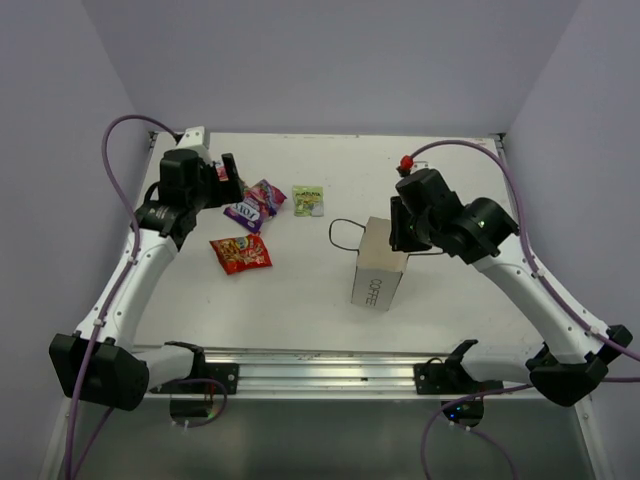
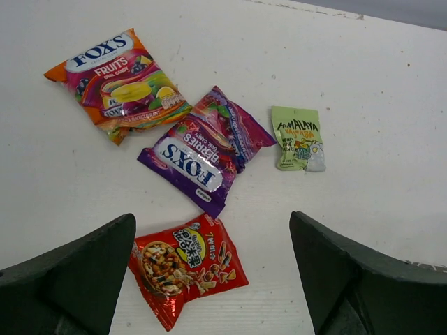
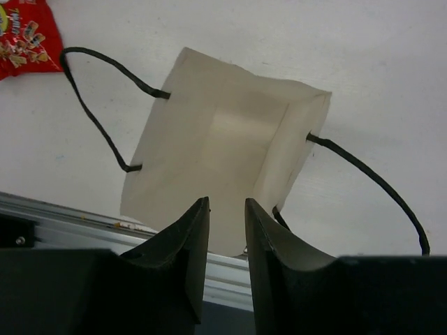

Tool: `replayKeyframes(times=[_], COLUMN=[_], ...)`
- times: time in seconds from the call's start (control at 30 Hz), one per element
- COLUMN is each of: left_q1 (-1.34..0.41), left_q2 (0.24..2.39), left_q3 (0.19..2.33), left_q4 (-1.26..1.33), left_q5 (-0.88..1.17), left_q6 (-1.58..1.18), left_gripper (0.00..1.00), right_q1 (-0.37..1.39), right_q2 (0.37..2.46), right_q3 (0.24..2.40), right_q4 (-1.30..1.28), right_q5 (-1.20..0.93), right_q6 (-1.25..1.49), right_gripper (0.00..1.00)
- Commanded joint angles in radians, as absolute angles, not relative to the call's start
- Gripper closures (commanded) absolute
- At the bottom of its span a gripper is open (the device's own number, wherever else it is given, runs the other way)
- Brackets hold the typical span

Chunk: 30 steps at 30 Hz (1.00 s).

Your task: Place the snacks into the paper bag

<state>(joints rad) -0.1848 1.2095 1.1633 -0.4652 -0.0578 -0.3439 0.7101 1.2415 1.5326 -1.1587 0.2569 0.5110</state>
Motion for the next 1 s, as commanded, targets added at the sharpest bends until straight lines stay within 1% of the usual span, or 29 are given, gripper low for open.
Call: replayKeyframes(times=[0.0,0.07,0.17,0.57,0.77,0.8,0.83,0.87,0.9,0.97], left_q1=[-0.192,-0.192,-0.195,-0.207,-0.207,-0.207,-0.207,-0.209,-0.209,-0.207], left_q2=[1.21,1.213,1.224,1.233,1.226,1.226,1.224,1.221,1.22,1.218], left_q3=[1.172,1.172,1.17,1.169,1.18,1.18,1.18,1.181,1.181,1.172], left_q4=[-0.437,-0.431,-0.43,-0.434,-0.451,-0.453,-0.453,-0.453,-0.453,-0.453], left_q5=[-0.041,-0.04,-0.032,-0.028,-0.049,-0.052,-0.058,-0.06,-0.063,-0.078], left_q6=[-0.311,-0.307,-0.302,-0.298,-0.282,-0.281,-0.278,-0.278,-0.275,-0.27], left_gripper=[0.04,0.04,0.04,0.03,0.02,0.02,0.02,0.02,0.02,0.03], right_q1=[0.715,0.716,0.718,0.721,0.719,0.719,0.719,0.719,0.719,0.719], right_q2=[1.201,1.187,1.184,1.157,1.173,1.177,1.178,1.181,1.186,1.198], right_q3=[1.497,1.479,1.465,1.356,1.339,1.336,1.33,1.318,1.315,1.313], right_q4=[-1.216,-1.229,-1.259,-1.23,-1.198,-1.192,-1.184,-1.171,-1.164,-1.16], right_q5=[0.337,0.348,0.362,0.374,0.376,0.373,0.371,0.368,0.367,0.365], right_q6=[0.614,0.641,0.669,0.706,0.698,0.695,0.69,0.689,0.689,0.683], right_gripper=[0.69,0.69,0.64,0.62,0.61,0.65,0.72,0.91,1.0,1.0])
